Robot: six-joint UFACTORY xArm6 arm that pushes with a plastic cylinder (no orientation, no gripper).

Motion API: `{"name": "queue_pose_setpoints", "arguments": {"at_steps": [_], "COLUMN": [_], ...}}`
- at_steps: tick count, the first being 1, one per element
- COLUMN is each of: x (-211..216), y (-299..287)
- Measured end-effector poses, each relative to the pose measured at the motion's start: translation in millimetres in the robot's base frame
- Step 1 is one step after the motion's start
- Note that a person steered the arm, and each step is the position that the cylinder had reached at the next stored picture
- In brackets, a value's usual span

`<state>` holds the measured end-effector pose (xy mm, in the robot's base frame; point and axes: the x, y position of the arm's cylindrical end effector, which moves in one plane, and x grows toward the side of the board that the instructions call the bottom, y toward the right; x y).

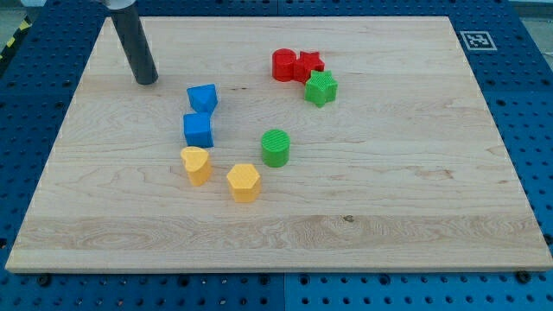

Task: Push the green star right to the blue triangle

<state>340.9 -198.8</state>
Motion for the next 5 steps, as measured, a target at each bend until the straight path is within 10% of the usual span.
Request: {"name": "queue_pose_setpoints", "arguments": {"at_steps": [2, 5], "x": [-63.1, -99.8], "y": [25.2, 251.2]}}
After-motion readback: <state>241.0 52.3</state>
